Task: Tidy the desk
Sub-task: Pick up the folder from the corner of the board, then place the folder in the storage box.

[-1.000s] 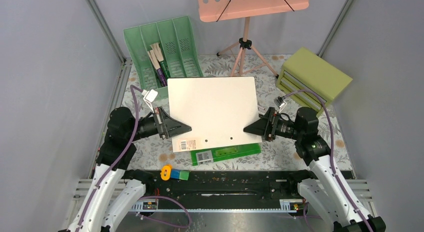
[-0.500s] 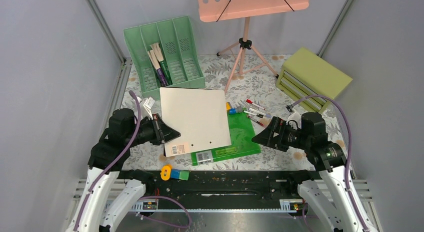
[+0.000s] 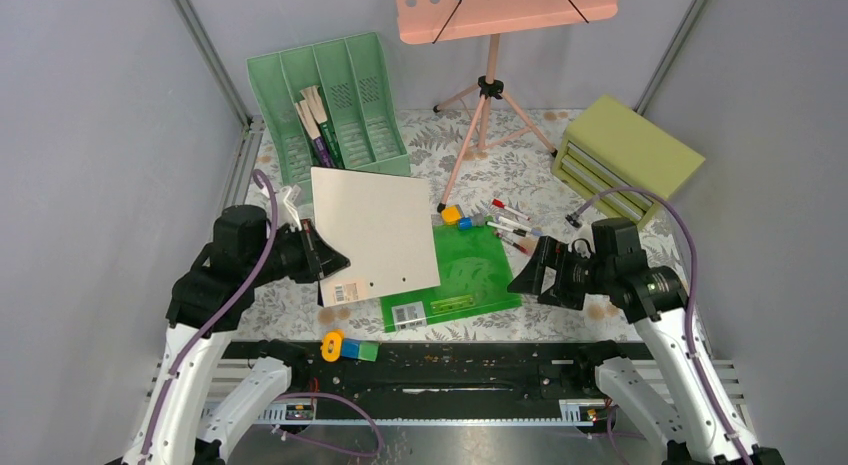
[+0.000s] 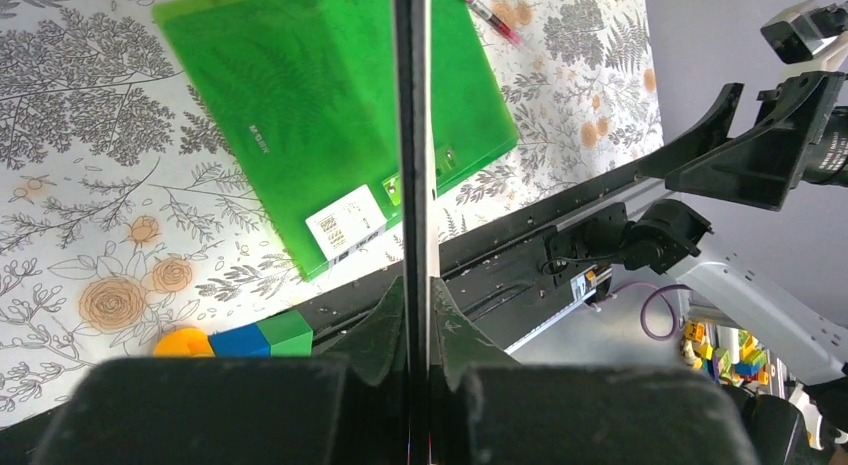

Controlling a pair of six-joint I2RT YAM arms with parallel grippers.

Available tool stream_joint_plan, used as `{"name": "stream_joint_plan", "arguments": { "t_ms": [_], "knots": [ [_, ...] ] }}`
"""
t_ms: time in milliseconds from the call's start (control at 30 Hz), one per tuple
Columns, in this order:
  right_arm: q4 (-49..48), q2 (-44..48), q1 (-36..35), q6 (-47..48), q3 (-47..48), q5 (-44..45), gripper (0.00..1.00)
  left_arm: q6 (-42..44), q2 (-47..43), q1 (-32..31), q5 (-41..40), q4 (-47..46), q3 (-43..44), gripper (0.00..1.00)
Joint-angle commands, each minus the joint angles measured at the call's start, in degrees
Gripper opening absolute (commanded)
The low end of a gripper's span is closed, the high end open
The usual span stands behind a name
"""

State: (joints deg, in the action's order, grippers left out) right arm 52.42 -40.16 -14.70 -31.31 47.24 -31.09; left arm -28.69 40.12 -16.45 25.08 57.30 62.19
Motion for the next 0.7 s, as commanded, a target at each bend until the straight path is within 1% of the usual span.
{"name": "stream_joint_plan", "arguments": {
  "t_ms": [0, 167, 300, 433, 667],
  "knots": [
    [5.37, -3.78, -0.29, 6.33, 5.75, 3.40, 0.99, -0.16, 0.56, 0.10, -2.07, -3.26, 3.32, 0.00],
    [5.20, -7.63, -0.33, 8.30, 6.50, 5.04, 1.00, -0.79, 2.40, 0.02, -4.51, -0.64, 6.03, 0.00],
    [4.67, -10.92, -0.33, 10.56, 7.56, 6.95, 0.99, 0.53, 4.45, 0.05, -7.75, 2.87, 8.70, 0.00],
    [4.39, -14.91, -0.33, 12.87, 9.71, 8.79, 0.99, 1.23, 6.70, 0.07, -9.57, 3.38, 10.20, 0.00],
    [1.03, -20.20, -0.37, 12.59, 12.01, 7.64, 0.99, 3.23, 13.94, 0.09, -12.32, 5.75, 18.63, 0.00]
  ]
}}
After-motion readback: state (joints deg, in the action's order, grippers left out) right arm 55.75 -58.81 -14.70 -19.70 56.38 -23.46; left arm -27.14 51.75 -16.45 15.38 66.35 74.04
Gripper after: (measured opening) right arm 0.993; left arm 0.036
